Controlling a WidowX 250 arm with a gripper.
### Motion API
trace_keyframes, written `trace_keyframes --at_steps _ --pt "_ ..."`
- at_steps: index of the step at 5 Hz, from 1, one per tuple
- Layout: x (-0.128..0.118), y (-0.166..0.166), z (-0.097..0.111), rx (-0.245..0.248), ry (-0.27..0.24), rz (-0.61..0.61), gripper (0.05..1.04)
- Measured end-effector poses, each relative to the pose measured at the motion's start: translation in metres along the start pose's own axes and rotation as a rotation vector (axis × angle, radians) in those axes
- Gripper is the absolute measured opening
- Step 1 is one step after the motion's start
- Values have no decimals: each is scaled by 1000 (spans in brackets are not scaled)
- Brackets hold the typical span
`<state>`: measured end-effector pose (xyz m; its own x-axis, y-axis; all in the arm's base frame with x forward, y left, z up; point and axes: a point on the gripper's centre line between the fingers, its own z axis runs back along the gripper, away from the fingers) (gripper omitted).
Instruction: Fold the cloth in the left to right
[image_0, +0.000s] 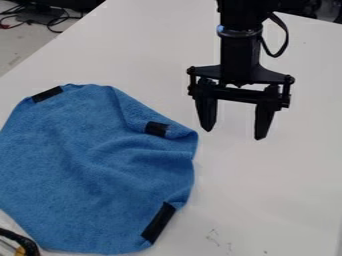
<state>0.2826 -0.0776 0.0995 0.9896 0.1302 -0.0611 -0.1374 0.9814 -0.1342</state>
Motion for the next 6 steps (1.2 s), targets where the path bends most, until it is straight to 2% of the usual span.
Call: trace_keyframes --at_steps 1,2,3,4,5,6 --pt "-1 2 -10 10 29 -1 999" --pt "-4 37 -11 40 43 -38 999" --pt "2 81 -5 63 46 -81 999" --pt "12 127 10 96 12 -132 999" --pt "27 168 13 130 -11 -212 999" --pt "41 221 10 145 -1 -162 999"
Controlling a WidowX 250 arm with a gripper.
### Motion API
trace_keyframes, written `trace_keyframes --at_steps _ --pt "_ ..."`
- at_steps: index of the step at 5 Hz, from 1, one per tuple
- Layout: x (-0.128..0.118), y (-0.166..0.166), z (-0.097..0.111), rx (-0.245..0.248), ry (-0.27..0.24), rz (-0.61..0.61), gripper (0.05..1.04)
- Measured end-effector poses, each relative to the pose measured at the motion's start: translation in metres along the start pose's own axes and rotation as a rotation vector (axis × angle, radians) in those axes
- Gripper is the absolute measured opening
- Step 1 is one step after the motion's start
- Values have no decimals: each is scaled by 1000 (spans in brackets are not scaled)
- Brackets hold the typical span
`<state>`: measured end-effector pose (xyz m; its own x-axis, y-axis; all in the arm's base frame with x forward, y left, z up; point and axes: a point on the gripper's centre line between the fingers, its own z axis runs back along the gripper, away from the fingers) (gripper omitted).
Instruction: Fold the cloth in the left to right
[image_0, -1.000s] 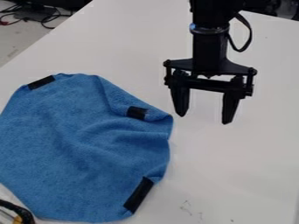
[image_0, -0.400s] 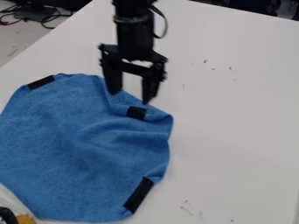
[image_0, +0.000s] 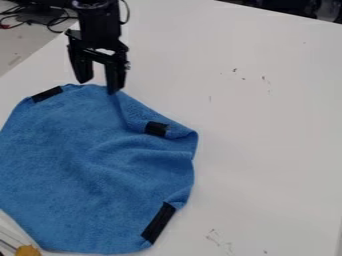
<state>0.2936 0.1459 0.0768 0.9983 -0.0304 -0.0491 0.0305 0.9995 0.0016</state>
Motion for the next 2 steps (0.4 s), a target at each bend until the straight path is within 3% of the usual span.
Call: trace_keyframes --at_steps 1,2 --pt "1 49 -7 11 -29 24 999" --pt "5 93 -19 -6 2 42 999"
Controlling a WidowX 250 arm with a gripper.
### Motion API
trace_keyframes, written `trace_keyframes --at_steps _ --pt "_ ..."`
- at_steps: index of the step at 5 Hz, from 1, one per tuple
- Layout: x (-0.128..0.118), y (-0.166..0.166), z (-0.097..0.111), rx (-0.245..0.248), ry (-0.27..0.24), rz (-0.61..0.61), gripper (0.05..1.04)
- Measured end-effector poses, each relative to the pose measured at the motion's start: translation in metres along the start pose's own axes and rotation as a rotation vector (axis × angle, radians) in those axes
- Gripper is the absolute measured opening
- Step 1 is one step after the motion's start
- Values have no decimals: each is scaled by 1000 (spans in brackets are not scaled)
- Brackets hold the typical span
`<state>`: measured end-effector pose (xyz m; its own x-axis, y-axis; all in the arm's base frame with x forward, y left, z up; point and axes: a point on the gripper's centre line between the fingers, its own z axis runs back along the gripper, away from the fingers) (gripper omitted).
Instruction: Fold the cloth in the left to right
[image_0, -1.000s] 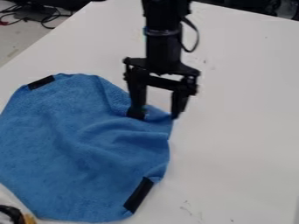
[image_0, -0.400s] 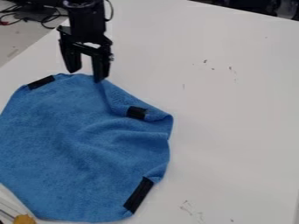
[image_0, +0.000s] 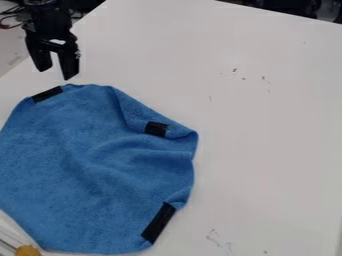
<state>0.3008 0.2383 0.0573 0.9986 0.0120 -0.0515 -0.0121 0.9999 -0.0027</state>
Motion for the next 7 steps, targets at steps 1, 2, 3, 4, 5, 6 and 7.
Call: trace_keyframes --at_steps 1,2,3,4,5,6,7 --pt "-2 25 -15 -15 -33 -23 999" --pt "-3 30 -23 -22 -53 -36 999" --pt "-7 28 -29 -27 -39 -55 999" --pt "-11 23 -40 -32 -38 -84 999" --pt "-9 24 -48 -36 -12 -95 999" --pt "-9 23 -52 -24 -18 -95 956" --pt "-9 22 -54 -3 -36 -92 677"
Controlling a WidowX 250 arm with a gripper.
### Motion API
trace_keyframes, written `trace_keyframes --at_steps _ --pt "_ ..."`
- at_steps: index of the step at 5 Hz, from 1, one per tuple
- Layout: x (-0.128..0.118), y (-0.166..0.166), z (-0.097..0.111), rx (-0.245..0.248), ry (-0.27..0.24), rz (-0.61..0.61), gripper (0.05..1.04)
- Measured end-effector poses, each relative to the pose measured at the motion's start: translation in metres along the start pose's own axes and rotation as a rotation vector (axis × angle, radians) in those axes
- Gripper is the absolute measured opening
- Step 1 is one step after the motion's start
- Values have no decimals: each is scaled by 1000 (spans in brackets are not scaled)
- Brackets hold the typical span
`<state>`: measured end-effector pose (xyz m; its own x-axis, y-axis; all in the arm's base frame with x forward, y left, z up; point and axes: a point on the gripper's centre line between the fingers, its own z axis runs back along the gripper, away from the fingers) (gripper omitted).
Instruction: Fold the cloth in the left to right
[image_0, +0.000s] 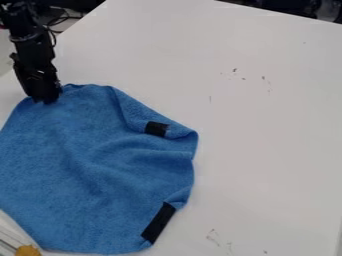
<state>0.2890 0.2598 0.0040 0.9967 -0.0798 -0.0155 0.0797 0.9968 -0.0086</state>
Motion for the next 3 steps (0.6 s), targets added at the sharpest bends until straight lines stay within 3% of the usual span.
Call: trace_keyframes --at_steps 1,2,3 --pt "-3 -7 0 7 -17 -4 385" --pt "-5 -11 1 12 -30 -17 183" --pt "-5 -9 5 11 -12 -32 93"
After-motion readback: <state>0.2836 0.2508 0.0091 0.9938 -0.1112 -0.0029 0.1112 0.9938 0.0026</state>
